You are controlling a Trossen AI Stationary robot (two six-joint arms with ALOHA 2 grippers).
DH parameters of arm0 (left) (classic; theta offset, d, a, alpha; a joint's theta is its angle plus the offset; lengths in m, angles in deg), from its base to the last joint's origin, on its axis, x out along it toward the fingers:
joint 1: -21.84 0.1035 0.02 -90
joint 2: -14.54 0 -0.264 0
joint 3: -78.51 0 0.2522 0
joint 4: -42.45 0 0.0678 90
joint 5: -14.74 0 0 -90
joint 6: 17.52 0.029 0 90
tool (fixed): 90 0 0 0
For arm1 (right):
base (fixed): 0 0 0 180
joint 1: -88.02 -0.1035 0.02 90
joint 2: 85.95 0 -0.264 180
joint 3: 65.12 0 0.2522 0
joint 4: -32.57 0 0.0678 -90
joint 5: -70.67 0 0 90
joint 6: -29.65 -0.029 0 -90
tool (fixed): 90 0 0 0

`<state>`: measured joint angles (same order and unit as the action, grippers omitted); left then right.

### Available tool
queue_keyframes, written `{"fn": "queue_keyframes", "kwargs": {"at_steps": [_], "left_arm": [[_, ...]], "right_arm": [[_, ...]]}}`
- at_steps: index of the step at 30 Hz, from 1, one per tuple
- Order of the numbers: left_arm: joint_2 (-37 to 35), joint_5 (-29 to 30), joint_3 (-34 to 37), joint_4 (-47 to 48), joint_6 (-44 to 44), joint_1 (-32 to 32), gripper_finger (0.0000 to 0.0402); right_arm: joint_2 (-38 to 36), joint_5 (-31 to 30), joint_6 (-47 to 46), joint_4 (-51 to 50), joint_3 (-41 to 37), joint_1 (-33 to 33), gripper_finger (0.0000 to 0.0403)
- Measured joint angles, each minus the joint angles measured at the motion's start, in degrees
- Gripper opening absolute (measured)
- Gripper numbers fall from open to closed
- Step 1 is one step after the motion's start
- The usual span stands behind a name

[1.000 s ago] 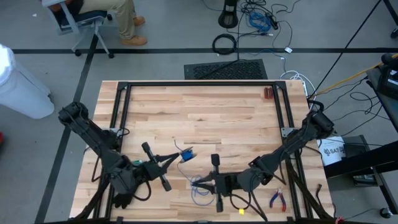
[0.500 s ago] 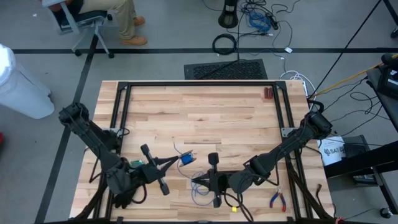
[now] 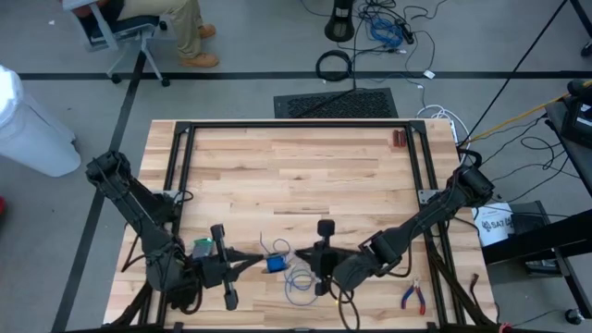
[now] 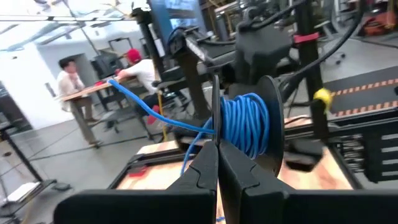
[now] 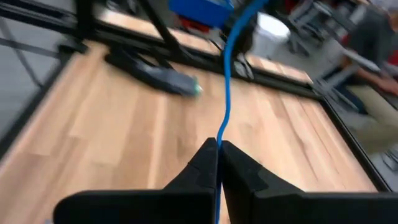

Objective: Coil cords
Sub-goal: Uncoil the blue wire from the spool

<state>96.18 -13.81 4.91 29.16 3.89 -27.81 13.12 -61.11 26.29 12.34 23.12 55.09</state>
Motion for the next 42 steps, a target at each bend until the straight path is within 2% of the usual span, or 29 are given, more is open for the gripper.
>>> {"fn": "queue_keyframes", "kwargs": {"at_steps": [5,8,13,18,21,30,33,42], "left_arm": [[0.0,0.0,0.0,0.0,0.0,0.1,0.0002],[0.0,0.0,0.0,0.0,0.0,0.0,0.0002],[0.0,0.0,0.0,0.2,0.0,0.0,0.0002],[0.0,0.0,0.0,0.4,-0.1,0.0,0.0002],[0.0,0.1,0.0,0.5,-0.1,0.0,0.0002],[0.0,0.2,0.0,0.6,-0.1,0.0,0.0002],[0.0,0.3,0.0,0.6,-0.1,0.2,0.0002],[-0.1,0.3,0.0,0.6,-0.1,0.2,0.0002]], "right_arm": [[-1.5,0.5,-6.2,-8.5,0.0,0.0,0.0029],[-3.3,3.4,-9.2,-11.6,0.0,-0.2,0.0046],[-6.0,9.0,-10.5,-11.4,0.0,-0.9,0.0078],[-7.1,8.3,-9.5,-14.4,0.0,-2.3,0.011],[-7.5,5.8,-10.0,-14.6,0.0,-2.9,0.0123],[-8.5,5.4,-10.7,-15.1,0.0,-3.6,0.013],[-8.5,5.7,-10.1,-11.4,0.0,-3.6,0.0128],[-6.9,5.9,0.8,9.5,0.1,-4.1,0.0126]]}}
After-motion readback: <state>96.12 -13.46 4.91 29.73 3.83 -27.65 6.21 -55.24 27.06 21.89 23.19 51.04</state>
